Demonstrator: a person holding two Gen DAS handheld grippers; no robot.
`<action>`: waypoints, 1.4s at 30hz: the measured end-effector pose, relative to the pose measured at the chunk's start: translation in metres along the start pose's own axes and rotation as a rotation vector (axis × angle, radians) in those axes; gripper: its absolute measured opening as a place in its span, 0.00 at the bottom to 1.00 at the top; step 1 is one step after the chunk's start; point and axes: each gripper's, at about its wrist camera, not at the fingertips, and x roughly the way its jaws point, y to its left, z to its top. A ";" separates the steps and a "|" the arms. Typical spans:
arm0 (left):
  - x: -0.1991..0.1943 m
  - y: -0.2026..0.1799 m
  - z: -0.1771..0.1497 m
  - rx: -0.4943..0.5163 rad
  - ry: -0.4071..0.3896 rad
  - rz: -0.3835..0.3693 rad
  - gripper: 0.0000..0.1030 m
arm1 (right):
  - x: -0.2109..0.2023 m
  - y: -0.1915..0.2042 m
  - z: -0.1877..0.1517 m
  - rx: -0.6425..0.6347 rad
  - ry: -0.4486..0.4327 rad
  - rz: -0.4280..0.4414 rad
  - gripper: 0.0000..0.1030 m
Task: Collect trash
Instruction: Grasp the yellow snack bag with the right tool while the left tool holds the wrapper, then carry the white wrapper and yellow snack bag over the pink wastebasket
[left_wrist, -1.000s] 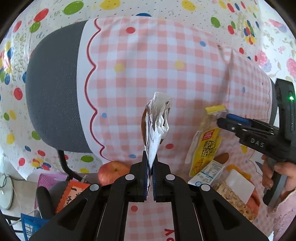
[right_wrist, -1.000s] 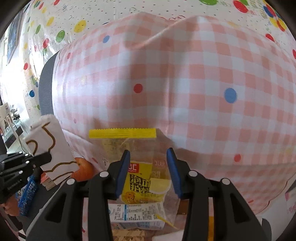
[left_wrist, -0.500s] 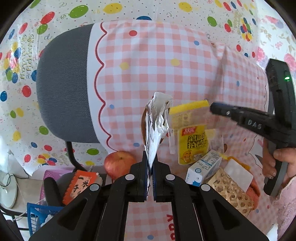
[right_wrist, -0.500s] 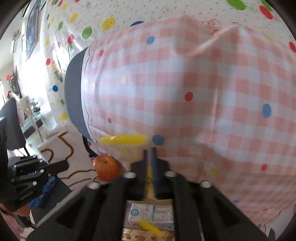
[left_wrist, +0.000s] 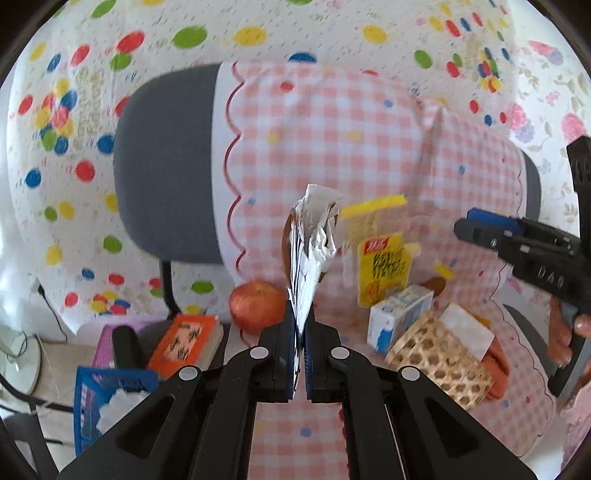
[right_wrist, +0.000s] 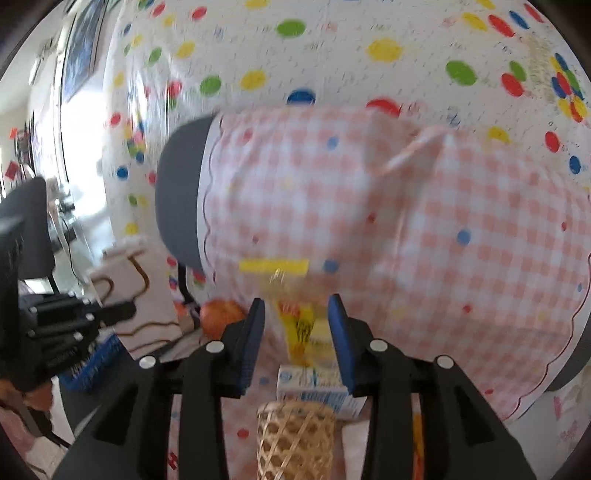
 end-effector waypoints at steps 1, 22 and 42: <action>0.002 0.003 -0.001 -0.003 0.008 0.000 0.04 | 0.006 0.003 -0.003 -0.003 0.011 0.002 0.37; 0.062 0.013 0.035 -0.015 0.031 -0.027 0.05 | 0.086 0.001 0.026 -0.158 0.082 0.062 0.28; -0.066 -0.083 0.003 0.088 -0.093 -0.229 0.04 | -0.166 -0.039 -0.026 0.080 -0.257 -0.404 0.01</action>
